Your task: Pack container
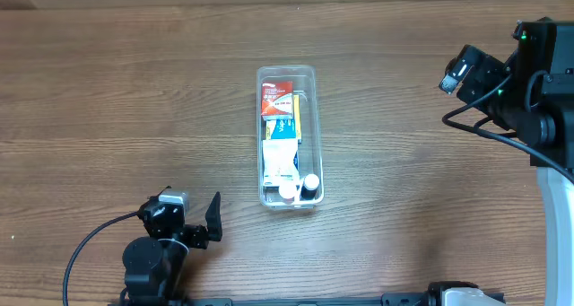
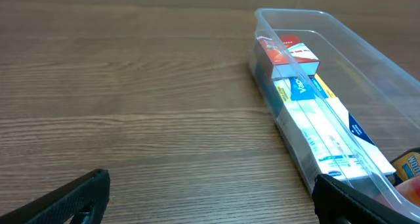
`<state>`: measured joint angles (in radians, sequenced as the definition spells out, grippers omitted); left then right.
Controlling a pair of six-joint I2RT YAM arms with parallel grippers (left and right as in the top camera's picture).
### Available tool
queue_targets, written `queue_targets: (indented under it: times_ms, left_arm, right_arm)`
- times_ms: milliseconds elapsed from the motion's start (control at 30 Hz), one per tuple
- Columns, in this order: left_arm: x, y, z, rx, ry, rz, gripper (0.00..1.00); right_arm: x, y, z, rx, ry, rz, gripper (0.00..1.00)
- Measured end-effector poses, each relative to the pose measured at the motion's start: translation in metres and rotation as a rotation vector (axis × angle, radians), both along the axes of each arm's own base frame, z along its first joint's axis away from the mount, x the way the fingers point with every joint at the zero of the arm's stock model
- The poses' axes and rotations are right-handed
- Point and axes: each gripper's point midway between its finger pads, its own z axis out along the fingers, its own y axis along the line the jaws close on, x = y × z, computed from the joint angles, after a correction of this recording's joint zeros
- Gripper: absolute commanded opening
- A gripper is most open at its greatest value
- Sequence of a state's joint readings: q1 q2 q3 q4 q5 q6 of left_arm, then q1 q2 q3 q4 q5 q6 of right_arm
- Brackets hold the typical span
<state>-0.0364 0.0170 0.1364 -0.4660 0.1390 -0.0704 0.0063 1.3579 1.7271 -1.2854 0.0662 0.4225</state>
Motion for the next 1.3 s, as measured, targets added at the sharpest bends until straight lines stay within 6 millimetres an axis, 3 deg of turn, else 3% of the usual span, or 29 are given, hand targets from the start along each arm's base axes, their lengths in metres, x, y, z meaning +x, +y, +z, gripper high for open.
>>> queue_targets:
  times_ms: [533, 667, 767, 900, 967, 1033, 1100, 1200, 1300]
  left_arm:
    - [0.0, 0.0, 0.0, 0.0, 0.0, 0.0, 1.0]
    - [0.0, 0.0, 0.0, 0.0, 0.0, 0.0, 1.0]
    - [0.0, 0.0, 0.0, 0.0, -0.001, 0.0, 1.0]
    - [0.0, 0.0, 0.0, 0.0, -0.003, 0.0, 1.0]
    - [0.0, 0.0, 0.001, 0.0, -0.004, 0.0, 1.0]
    - [0.0, 0.0, 0.0, 0.0, -0.003, 0.0, 1.0]
    - [0.0, 0.0, 0.001, 0.0, -0.005, 0.0, 1.0]
    - [0.0, 0.0, 0.0, 0.0, -0.003, 0.0, 1.0]
    - [0.0, 0.0, 0.0, 0.0, -0.004, 0.0, 1.0]
  right_arm:
    - [0.0, 0.0, 0.0, -0.002, 0.0, 0.001, 1.0]
    - [0.002, -0.005, 0.01, -0.036, -0.06, -0.008, 1.0]
    - [-0.005, -0.003, 0.031, -0.092, -0.19, 0.063, 1.0]
    - [-0.039, 0.011, 0.046, -0.163, -0.371, 0.196, 1.0]
    - [-0.066, 0.015, 0.031, -0.187, -0.422, 0.241, 1.0]
    - [-0.089, 0.017, 0.002, -0.203, -0.435, 0.27, 1.0]
    - [-0.1, 0.018, -0.03, -0.211, -0.441, 0.287, 1.0]
    - [-0.113, 0.02, -0.095, -0.211, -0.394, 0.309, 1.0]
    - [-0.118, 0.022, -0.135, -0.207, -0.39, 0.325, 1.0]
